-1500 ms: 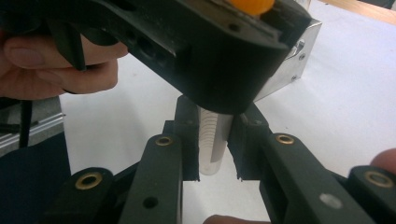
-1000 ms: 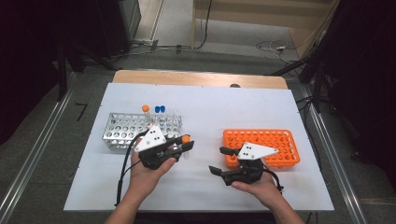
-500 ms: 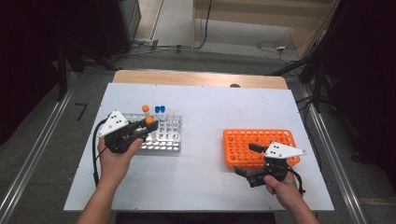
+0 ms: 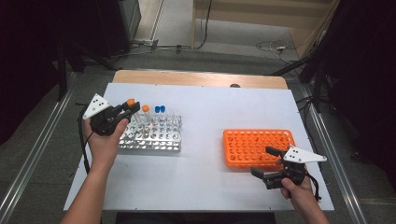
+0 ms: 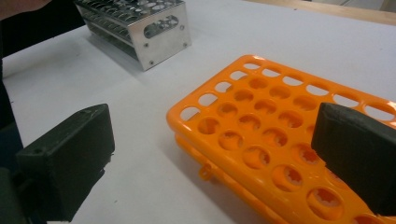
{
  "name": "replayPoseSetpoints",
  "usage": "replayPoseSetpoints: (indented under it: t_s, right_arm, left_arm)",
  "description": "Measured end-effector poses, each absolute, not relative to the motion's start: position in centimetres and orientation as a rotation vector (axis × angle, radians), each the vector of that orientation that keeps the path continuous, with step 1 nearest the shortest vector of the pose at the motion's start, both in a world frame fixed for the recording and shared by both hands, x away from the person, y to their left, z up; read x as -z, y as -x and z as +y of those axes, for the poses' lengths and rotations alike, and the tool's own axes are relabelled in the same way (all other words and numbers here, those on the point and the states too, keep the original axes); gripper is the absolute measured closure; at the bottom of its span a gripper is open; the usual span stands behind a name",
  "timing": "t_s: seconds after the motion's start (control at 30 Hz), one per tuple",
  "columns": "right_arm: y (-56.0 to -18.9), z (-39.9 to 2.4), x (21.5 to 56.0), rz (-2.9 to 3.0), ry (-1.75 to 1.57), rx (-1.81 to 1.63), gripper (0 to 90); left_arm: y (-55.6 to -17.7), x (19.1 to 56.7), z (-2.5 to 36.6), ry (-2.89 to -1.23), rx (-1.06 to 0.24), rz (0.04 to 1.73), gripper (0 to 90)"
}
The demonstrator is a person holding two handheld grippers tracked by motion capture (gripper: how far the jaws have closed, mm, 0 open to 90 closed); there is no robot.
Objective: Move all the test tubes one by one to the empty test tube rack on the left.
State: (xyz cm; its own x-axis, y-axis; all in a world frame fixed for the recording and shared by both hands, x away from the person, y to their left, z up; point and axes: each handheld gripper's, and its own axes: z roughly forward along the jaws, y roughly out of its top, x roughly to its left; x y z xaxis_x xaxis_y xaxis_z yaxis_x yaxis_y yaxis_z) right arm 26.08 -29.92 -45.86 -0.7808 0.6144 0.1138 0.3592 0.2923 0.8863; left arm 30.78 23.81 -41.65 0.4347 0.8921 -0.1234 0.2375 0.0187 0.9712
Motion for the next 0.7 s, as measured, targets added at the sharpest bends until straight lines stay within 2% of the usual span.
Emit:
replayPoseSetpoints:
  t_s: [0.2,0.7]
  right_arm:
    - [-26.3,-30.3,46.1,2.291,-0.916,-1.470,0.0]
    - [-26.5,-30.3,46.5,2.301,-0.901,-1.457,0.0]
  left_arm:
    - [-32.2,42.1,23.7,-1.454,-0.696,1.082,71.4]
    - [-33.2,43.3,22.9,-1.542,-0.688,1.149,71.3]
